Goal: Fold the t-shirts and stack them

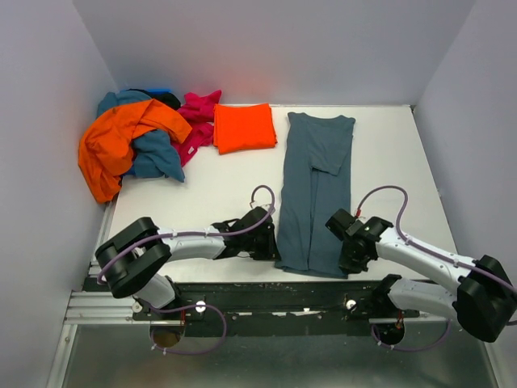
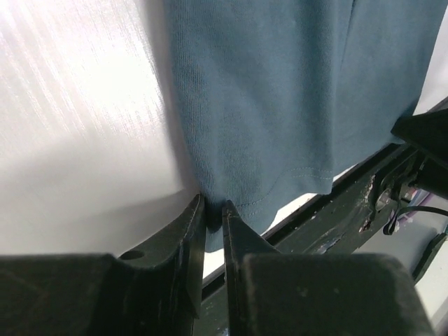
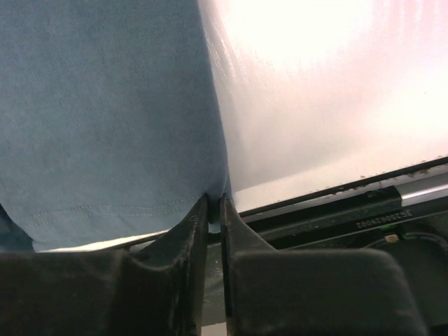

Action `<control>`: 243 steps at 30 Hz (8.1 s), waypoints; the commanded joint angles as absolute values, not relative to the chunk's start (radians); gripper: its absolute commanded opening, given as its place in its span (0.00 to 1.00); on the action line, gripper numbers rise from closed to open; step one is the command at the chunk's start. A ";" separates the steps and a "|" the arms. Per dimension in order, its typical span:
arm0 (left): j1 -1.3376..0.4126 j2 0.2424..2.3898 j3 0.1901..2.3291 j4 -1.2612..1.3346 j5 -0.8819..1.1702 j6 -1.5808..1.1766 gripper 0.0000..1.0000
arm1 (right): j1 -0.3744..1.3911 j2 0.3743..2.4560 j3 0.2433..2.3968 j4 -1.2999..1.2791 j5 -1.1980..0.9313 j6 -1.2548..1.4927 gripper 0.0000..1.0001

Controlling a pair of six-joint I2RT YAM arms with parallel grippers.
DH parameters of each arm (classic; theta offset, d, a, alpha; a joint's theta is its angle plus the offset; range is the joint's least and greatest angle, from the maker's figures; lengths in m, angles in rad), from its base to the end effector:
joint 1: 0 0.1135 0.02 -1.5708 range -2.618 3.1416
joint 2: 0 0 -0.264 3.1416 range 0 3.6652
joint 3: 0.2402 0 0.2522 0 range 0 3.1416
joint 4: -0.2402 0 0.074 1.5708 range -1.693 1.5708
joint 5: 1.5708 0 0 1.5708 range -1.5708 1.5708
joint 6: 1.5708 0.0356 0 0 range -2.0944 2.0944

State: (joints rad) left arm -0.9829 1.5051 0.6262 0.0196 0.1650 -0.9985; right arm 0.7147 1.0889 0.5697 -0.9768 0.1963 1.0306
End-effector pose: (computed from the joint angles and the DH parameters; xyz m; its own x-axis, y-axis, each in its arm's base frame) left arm 0.1484 -0.2332 0.1439 -0.9675 -0.0436 -0.2490 0.1236 0.7777 -0.6163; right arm 0.1165 0.0919 0.1694 -0.9292 0.3074 -0.2052 0.3210 0.9464 -0.0359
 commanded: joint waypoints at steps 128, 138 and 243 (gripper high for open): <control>-0.601 1.861 1.241 -0.170 0.227 -0.733 0.46 | 0.026 1.603 0.881 -0.437 -0.120 0.538 0.34; -0.634 1.841 1.169 -0.161 0.222 -0.735 0.45 | 0.026 1.552 0.824 -0.437 -0.117 0.537 0.35; -0.540 2.036 1.356 0.011 0.284 -0.641 0.00 | 0.041 1.681 1.055 -0.351 -0.120 0.480 0.01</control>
